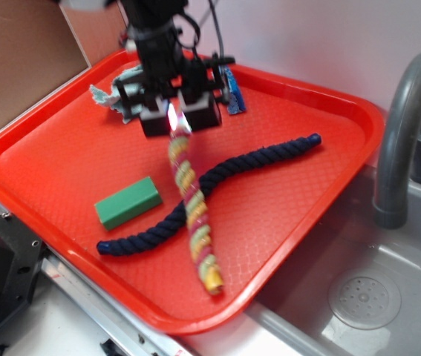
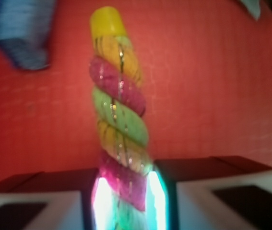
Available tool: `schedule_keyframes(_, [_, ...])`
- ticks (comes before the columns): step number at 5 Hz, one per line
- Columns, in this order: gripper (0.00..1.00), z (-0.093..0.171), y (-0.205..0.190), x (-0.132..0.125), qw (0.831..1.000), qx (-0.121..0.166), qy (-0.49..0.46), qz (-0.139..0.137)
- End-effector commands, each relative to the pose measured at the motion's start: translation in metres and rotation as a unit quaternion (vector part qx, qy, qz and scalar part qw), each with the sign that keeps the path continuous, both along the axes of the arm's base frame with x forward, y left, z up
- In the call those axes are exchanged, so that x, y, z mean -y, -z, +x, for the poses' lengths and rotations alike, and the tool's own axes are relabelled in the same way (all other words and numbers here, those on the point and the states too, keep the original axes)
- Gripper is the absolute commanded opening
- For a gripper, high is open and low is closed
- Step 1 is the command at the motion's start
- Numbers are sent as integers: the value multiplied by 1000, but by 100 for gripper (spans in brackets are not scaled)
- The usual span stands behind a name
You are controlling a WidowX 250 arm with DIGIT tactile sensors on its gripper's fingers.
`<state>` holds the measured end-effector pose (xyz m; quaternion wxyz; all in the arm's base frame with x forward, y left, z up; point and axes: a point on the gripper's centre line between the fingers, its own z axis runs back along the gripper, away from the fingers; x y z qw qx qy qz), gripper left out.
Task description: Grab the multicolored rope.
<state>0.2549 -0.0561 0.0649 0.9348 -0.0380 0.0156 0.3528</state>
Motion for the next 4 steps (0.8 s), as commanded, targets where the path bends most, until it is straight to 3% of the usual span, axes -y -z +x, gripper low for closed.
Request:
schedule_keyframes(1, [0,-20,-114,-21,980,75,182,-18])
schedule_keyframes(3, [0,-61,-168,-23,975,103,195,-22])
schedule_keyframes(4, [0,-66,-167,-21,979,81,188,-20])
